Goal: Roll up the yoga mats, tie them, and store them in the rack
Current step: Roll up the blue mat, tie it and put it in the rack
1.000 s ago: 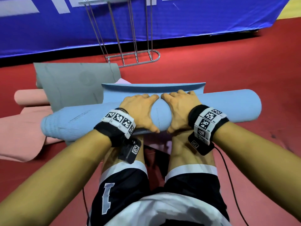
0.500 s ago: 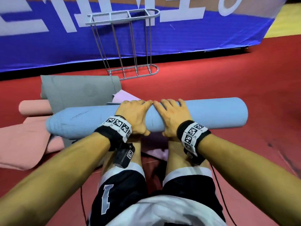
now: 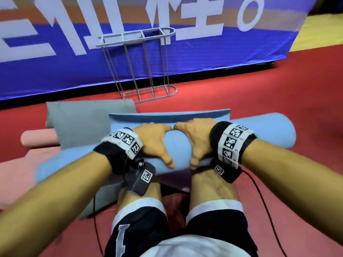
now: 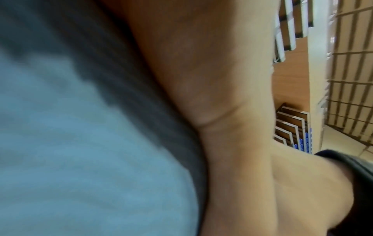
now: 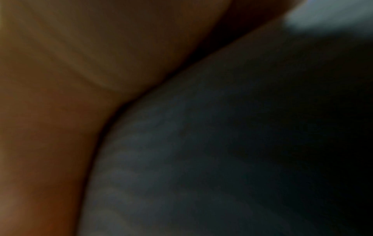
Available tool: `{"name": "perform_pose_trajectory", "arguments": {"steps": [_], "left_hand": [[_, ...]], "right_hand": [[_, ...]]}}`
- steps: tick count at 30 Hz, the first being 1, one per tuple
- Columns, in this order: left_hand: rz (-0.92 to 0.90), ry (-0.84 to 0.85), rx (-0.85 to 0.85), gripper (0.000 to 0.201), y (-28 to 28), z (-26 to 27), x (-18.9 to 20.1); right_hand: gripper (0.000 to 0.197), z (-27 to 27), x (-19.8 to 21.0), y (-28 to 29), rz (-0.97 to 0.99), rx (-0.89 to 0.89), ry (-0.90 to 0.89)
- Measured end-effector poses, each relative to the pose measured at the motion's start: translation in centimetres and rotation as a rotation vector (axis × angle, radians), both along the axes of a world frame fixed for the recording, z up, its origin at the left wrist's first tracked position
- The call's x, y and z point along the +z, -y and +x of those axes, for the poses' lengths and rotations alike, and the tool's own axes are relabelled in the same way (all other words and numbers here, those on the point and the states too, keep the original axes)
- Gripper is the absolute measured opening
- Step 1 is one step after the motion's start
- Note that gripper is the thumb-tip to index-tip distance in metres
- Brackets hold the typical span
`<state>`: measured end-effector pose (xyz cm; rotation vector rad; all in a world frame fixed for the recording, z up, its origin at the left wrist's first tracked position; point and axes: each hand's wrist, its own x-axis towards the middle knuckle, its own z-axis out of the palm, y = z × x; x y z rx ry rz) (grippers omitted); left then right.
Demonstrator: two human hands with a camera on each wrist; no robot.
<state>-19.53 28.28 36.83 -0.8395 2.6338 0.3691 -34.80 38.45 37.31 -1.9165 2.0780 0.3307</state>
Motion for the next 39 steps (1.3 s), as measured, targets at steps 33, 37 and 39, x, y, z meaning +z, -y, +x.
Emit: {"name": "perform_pose_trajectory", "arguments": {"steps": [33,37,39], "left_hand": [[-0.346,-0.097,-0.051,0.116,-0.5,-0.7,-6.6],[-0.262,-0.104,-0.05,0.105,1.3,-1.0,-5.9],[-0.198,-0.084,-0.038,0.101,2.5,-1.5,-5.4]], "right_hand": [[0.104,-2.7,-4.1,3.0,0.069,-0.091,0.138],[0.115,-2.6,-5.1,2.1,-0.118,-0.033,0.126],[0.136,-2.3,-5.6,1.2,-0.135,0.002,0.03]]}}
